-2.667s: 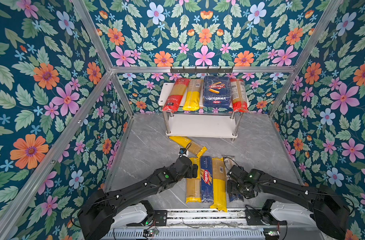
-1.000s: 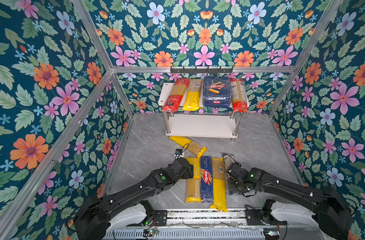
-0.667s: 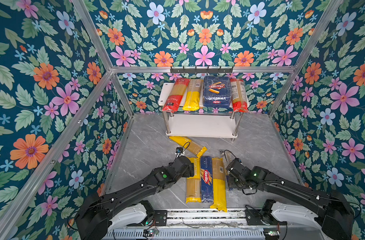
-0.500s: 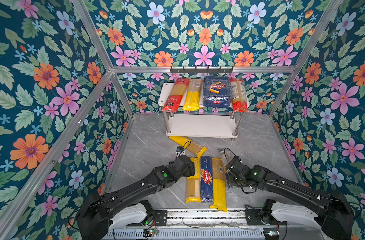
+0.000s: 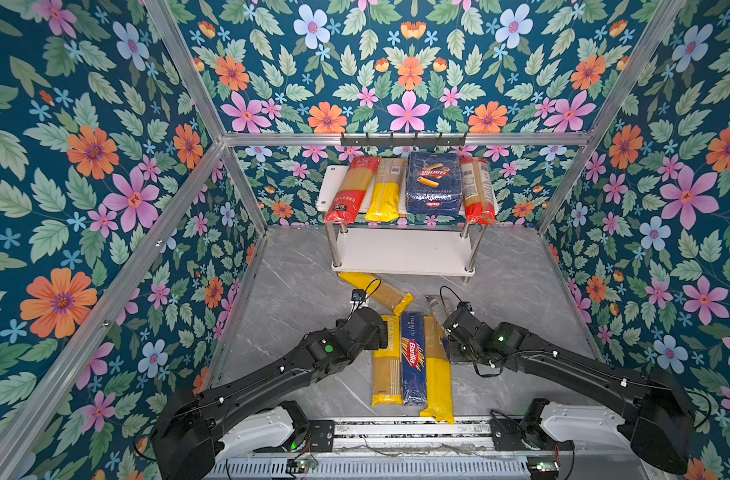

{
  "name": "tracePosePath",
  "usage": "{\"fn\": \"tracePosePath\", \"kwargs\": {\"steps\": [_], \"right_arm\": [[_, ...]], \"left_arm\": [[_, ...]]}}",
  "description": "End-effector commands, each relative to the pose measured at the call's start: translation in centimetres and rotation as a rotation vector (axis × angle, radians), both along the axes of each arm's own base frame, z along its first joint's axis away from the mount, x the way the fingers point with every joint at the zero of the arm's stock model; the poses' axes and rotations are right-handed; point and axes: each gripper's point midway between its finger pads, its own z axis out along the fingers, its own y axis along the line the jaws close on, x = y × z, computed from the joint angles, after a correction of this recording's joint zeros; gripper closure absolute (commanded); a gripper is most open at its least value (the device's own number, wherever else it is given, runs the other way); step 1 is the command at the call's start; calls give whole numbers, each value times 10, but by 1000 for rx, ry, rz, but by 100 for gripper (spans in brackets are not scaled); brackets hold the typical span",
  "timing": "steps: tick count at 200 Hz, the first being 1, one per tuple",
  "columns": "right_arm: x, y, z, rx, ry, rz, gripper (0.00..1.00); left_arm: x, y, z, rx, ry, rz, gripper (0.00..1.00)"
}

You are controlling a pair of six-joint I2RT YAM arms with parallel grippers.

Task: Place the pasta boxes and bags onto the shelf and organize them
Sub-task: 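Grasp the clear white-labelled bag with the right gripper and tilt it upright, then lift the upright white-labelled bag with the right gripper toward the lower shelf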

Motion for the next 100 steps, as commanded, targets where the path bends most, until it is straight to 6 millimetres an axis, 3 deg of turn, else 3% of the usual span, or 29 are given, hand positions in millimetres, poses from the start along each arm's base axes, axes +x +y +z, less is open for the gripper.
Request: {"fn": "tracePosePath", "kwargs": {"steps": [1, 49, 78, 100], "right_arm": [[10, 13, 1, 39, -21, 2, 100], [-4, 28, -19, 140, 69, 9, 100], [-6, 43, -10, 344, 71, 10, 100], [-4, 44, -3, 415, 56, 6, 100]], "left_arm": [[0, 8, 0, 34, -10, 11, 8], [-2, 11, -2, 30, -9, 15, 8], [-2, 10, 1, 25, -11, 16, 8], [-2, 11, 2, 23, -13, 20, 8]]}}
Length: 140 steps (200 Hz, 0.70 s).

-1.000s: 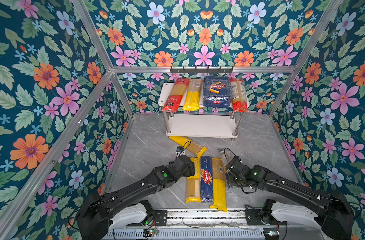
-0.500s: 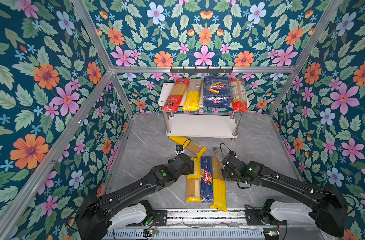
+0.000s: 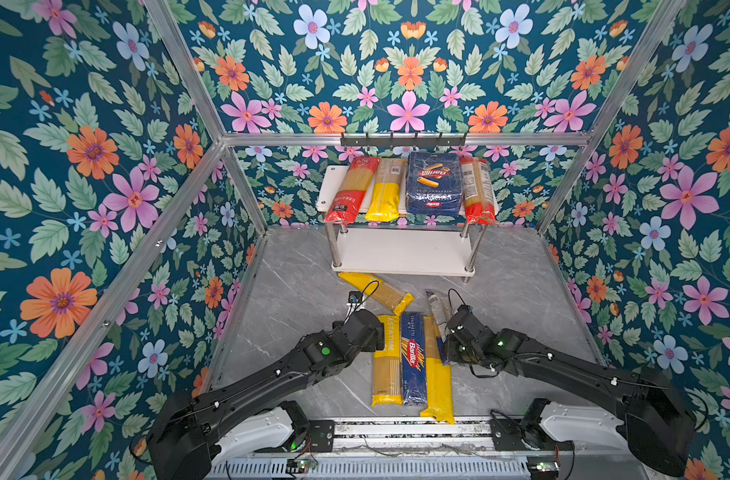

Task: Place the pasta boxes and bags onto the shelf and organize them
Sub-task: 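Lift the upright white-labelled bag with the right gripper toward the lower shelf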

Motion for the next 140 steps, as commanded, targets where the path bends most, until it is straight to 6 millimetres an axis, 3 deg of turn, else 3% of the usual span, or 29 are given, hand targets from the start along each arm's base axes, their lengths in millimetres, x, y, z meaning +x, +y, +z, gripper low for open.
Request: {"fn": "tracePosePath", "kwargs": {"steps": [1, 65, 140], "right_arm": [[-4, 30, 19, 199, 9, 65, 100], [3, 32, 50, 378, -73, 70, 100], [11, 25, 64, 525, -100, 39, 100]], "left_arm": [[1, 2, 5, 1, -12, 7, 8], [4, 1, 15, 5, -18, 17, 8], [11, -7, 32, 15, -27, 14, 9]]}}
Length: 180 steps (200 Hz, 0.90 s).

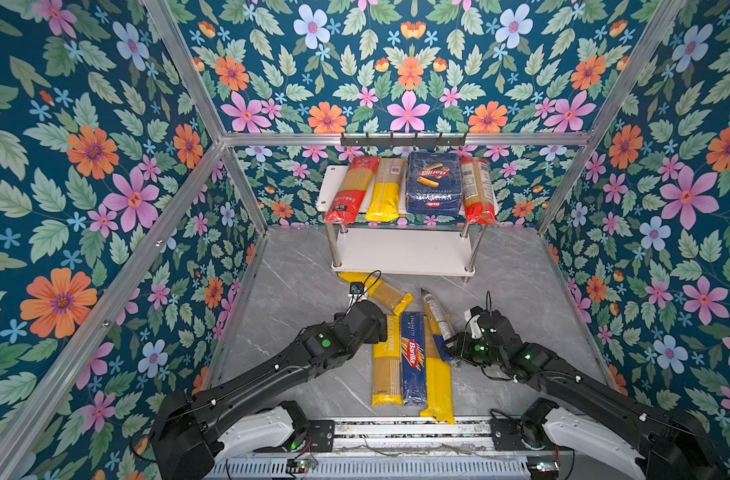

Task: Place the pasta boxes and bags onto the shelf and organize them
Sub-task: 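Lift the upright white-labelled bag with the right gripper toward the lower shelf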

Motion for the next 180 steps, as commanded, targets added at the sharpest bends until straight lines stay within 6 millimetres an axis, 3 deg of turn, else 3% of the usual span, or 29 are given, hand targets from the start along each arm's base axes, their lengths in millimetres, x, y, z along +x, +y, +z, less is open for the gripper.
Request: {"fn": "tracePosePath", "kwargs": {"steps": [1, 63, 147, 180], "right_arm": [[14, 19, 37, 127, -114, 36, 100], [23, 24, 66, 190, -180, 47, 100], [52, 25, 86, 267, -245, 25, 100], [61, 27, 100, 277, -300, 26, 100]], "left_arm": [[1, 3, 1, 31, -3, 3, 9], [5, 2, 7, 49, -13, 8, 9], [12, 3, 24, 82, -44, 12, 8], [12, -2, 40, 51, -58, -5, 8]]}}
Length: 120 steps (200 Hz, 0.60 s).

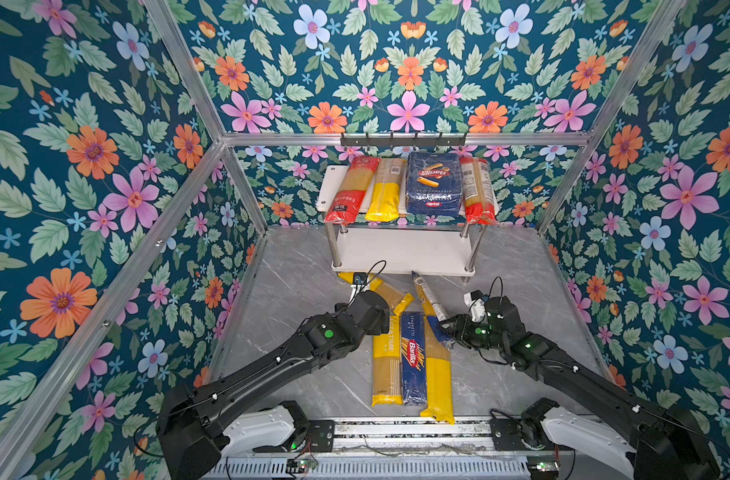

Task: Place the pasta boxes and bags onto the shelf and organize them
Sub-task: 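Lift the upright white-labelled bag with the right gripper toward the lower shelf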

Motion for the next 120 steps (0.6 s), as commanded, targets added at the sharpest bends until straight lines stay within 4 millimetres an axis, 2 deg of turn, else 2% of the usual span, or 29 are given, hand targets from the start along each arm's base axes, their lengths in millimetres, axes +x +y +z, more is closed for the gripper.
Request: {"fn": "tracePosePath", "kwargs": {"steps": [1, 43, 74, 120], "right_arm": [[21, 12, 51, 97, -214, 22, 100], [39, 7, 61, 99, -259, -7, 100], [63, 2, 69, 95, -319, -38, 100], [102, 1, 81, -20, -412, -60, 100]], "left_arm": [[1, 0, 12, -1, -18, -8, 8], [5, 0, 28, 3, -52, -8, 8], [6, -7, 39, -19, -56, -27, 7], [12, -9, 58, -12, -101, -34, 7]]}}
